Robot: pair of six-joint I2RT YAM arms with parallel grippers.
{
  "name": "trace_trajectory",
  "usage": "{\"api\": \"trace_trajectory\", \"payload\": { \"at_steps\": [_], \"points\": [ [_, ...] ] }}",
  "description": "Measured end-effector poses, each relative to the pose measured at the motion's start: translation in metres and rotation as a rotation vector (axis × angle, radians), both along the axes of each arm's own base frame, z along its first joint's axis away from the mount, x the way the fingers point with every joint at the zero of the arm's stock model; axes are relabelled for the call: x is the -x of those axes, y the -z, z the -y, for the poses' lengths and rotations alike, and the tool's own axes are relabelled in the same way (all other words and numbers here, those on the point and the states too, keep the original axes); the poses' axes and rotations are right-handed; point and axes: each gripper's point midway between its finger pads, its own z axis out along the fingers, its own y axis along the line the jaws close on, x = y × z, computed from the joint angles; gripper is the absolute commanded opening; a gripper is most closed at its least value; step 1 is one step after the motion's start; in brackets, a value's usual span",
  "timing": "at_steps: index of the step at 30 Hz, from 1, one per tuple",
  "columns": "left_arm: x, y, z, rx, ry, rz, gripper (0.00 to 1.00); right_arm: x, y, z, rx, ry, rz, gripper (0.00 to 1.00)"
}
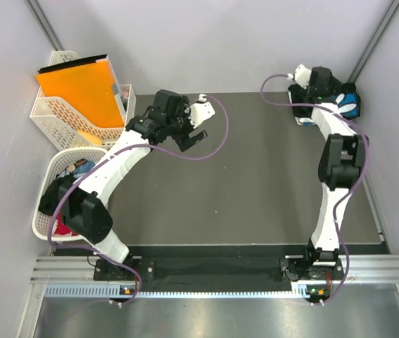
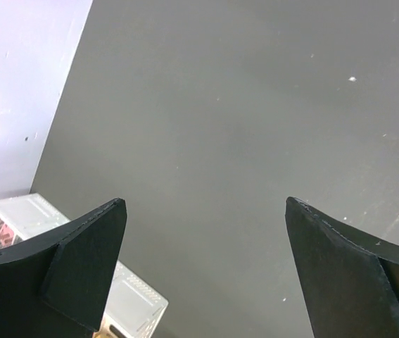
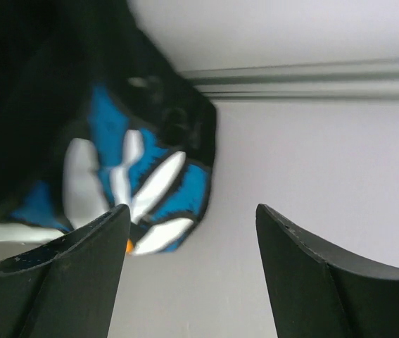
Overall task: Fold and stack the t-shirts
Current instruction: Put the neatly folded tshirt into the corner of the board with the right arm
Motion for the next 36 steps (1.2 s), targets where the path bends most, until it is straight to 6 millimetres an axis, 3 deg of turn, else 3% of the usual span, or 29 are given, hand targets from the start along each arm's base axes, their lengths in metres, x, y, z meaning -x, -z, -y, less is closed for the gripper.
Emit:
{"api": "trace_trajectory", "payload": {
  "at_steps": [2,5,11,17,25,29,33,36],
  "points": [
    [0.0,0.002,-0.003,-0.013,-0.007,0.003,0.99,-0.009,0.032,0.003,0.072,-0.013,-0.068,0.73],
    [0.001,0.009,-0.006,-0.033,-0.012,-0.008,0.99,-0.027,0.063,0.005,0.179,-0.034,-0.129,0.73],
    [-0.001,0.011,-0.011,-0.059,-0.02,0.002,0.99,-0.047,0.061,0.001,0.338,-0.086,-0.13,0.74],
    [-0.003,0.01,-0.014,-0.077,-0.024,0.016,0.99,-0.039,0.083,-0.002,0.43,-0.122,-0.174,0.75],
    [-0.006,0.003,-0.014,-0.077,-0.027,0.036,0.99,-0.028,0.073,-0.001,0.432,-0.104,-0.159,0.77],
    [-0.008,0.001,-0.015,-0.061,-0.051,0.041,0.99,-0.024,0.057,0.004,0.403,-0.044,-0.106,0.78],
    [-0.012,-0.01,-0.018,-0.032,-0.097,0.065,0.99,-0.014,0.027,0.007,0.315,0.02,-0.037,0.81],
    [-0.015,-0.025,-0.022,0.005,-0.147,0.101,0.99,0.0,-0.014,0.004,0.221,0.053,0.036,0.88]
  ]
}}
